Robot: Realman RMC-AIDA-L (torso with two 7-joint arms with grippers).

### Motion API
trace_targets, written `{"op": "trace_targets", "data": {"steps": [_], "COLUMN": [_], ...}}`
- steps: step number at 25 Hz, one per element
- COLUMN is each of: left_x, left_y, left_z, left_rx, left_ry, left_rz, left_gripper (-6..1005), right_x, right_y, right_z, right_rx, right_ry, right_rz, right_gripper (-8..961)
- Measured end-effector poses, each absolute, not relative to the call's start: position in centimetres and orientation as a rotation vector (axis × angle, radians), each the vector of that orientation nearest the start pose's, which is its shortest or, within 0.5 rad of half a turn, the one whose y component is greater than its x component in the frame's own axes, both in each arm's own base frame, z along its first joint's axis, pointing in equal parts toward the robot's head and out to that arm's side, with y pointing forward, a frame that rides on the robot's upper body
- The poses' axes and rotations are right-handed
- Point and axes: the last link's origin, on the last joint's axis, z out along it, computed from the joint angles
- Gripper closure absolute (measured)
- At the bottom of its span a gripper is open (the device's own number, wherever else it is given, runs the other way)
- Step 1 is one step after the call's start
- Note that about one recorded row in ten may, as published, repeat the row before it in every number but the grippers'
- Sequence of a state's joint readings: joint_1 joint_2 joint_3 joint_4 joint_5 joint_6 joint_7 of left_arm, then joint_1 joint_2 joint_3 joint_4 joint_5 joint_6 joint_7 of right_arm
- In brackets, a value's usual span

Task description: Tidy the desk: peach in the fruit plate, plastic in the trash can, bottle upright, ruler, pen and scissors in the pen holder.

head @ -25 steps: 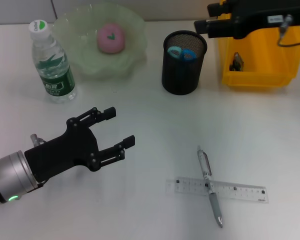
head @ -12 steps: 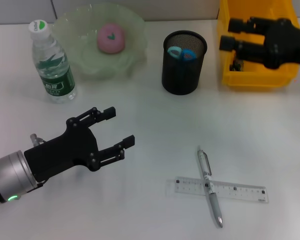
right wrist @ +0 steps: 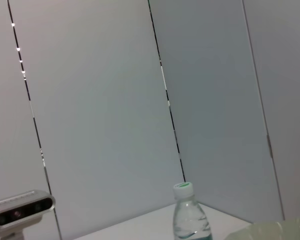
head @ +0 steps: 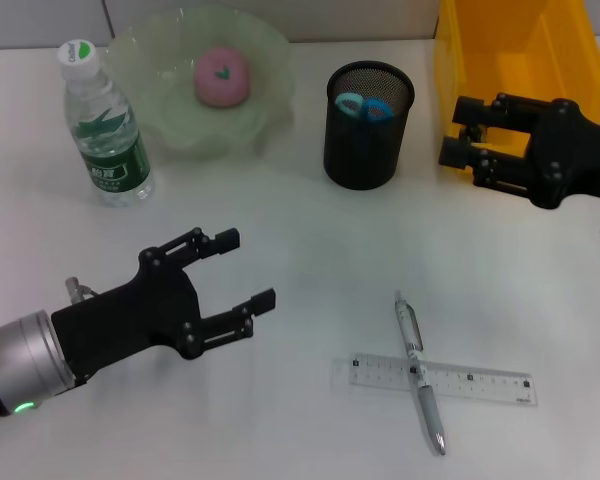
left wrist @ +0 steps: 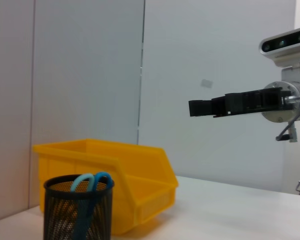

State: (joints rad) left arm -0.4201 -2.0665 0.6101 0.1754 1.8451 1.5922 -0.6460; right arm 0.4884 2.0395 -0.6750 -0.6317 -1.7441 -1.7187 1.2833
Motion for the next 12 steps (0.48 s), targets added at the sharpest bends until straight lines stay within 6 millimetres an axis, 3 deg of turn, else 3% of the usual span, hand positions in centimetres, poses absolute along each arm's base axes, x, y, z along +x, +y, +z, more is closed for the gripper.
{"op": "trace_targets", "data": {"steps": [6, 12], "left_x": [-28.9, -28.1], "left_y": [25.3, 25.6], "left_z": [-5.0, -4.0], "left_rx": [-2.719, -2.862], "left_ry": [-0.318, -0.234], "left_rz": [-0.917, -0.883], "left_gripper": [207, 208], "right_x": [25.6, 26.1], "right_y": [30.8, 29.5], "right_z": [4.5, 4.8], "right_rx": [-2.665, -2.823], "right_ry": [0.425, 0.431], "right_rz": [1.058, 0.979], "right_gripper": [369, 370]}}
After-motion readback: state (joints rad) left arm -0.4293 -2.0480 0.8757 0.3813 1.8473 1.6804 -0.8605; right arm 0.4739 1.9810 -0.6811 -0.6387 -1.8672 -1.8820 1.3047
